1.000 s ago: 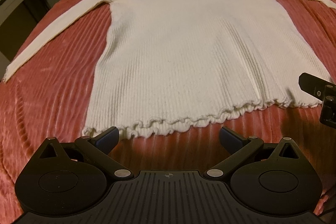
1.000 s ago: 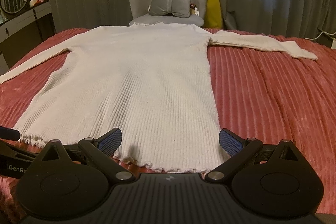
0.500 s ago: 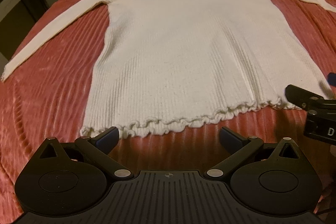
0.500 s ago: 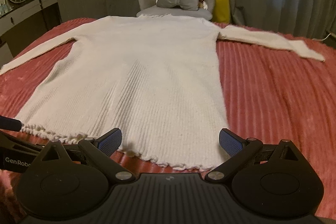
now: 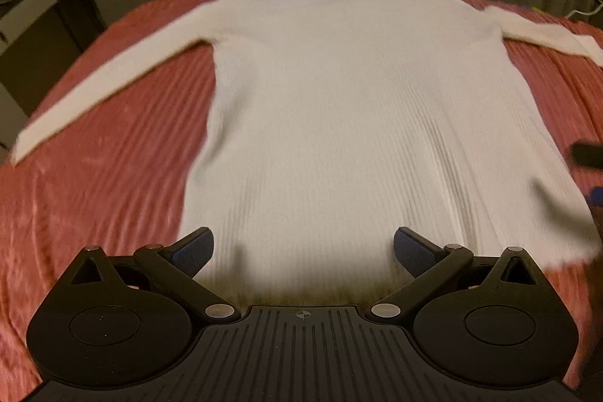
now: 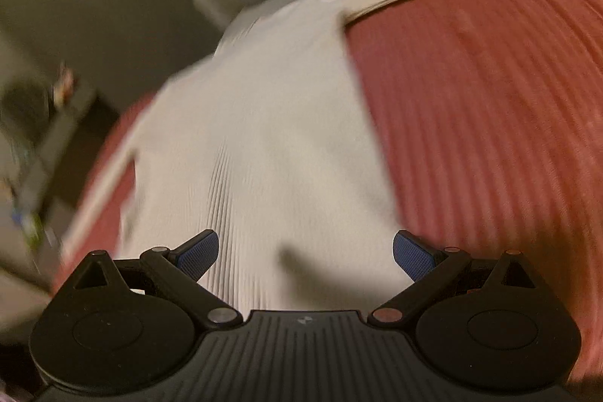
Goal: Fold small clothes
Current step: 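Grasp the sleeve cuff with the right tool and lift it across the body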
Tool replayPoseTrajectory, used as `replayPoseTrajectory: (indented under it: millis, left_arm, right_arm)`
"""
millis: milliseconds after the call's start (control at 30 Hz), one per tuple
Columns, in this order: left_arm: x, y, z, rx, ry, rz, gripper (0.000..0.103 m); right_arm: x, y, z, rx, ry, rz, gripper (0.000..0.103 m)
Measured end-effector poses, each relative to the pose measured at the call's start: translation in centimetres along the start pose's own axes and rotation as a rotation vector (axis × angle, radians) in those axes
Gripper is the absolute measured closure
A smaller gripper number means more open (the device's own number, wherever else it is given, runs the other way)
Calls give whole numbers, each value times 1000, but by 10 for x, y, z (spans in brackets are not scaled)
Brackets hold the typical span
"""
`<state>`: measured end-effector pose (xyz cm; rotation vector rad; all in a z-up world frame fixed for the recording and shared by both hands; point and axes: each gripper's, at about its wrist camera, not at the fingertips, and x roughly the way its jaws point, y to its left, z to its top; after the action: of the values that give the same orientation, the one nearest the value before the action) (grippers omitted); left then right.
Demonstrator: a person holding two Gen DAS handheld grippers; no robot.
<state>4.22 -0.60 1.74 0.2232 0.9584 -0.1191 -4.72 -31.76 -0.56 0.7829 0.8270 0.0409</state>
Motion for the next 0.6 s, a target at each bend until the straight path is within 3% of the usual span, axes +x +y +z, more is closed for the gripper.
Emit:
replayPoseTrajectory:
  millis: [200, 333, 433, 600]
  left_arm:
    - [38, -3, 31, -34, -31, 8, 0]
    - [64, -4, 36, -45, -33, 38, 0]
    - [78, -4, 37, -58, -14, 16, 0]
    - [82, 2, 24, -65, -60, -19, 0]
  right_arm:
    - [-9, -74, 75, 181, -186, -25, 7]
    - [-11, -130, 133, 261, -317, -89, 42]
    - [-9, -175, 178, 366, -393, -117, 57]
    - [13, -236, 226, 573, -462, -125, 57]
